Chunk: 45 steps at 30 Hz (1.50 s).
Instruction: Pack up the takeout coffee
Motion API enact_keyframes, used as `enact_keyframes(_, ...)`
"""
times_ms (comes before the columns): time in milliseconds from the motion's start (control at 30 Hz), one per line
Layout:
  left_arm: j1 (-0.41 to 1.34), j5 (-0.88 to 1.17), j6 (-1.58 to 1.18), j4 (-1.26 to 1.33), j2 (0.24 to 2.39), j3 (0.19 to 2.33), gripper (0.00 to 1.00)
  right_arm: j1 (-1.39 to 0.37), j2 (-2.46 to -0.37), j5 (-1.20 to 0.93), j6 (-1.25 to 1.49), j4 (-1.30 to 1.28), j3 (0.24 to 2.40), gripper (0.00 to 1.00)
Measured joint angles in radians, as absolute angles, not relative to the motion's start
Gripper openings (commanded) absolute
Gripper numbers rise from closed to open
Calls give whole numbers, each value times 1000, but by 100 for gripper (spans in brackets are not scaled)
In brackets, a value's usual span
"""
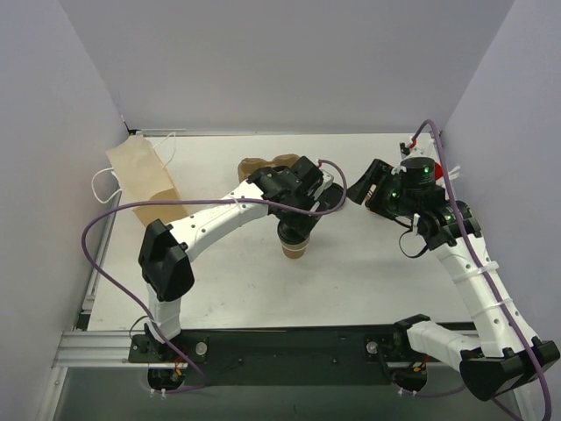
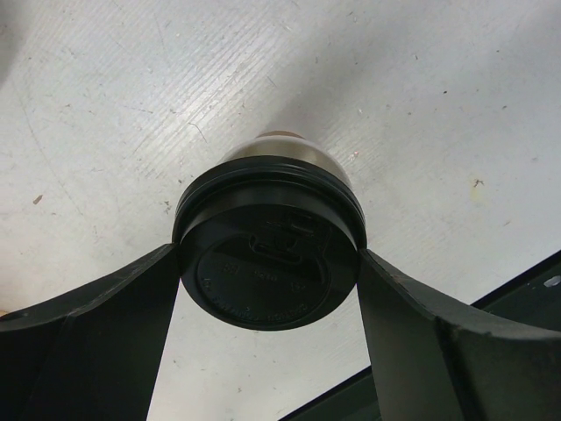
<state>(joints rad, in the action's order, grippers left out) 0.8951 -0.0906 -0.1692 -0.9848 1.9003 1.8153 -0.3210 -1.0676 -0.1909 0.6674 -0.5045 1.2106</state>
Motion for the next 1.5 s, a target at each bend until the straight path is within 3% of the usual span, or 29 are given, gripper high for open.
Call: enact_keyframes(1500, 910, -98, -150, -1023, 2027, 1856, 57, -281, -1037, -190, 653, -505, 1163, 61)
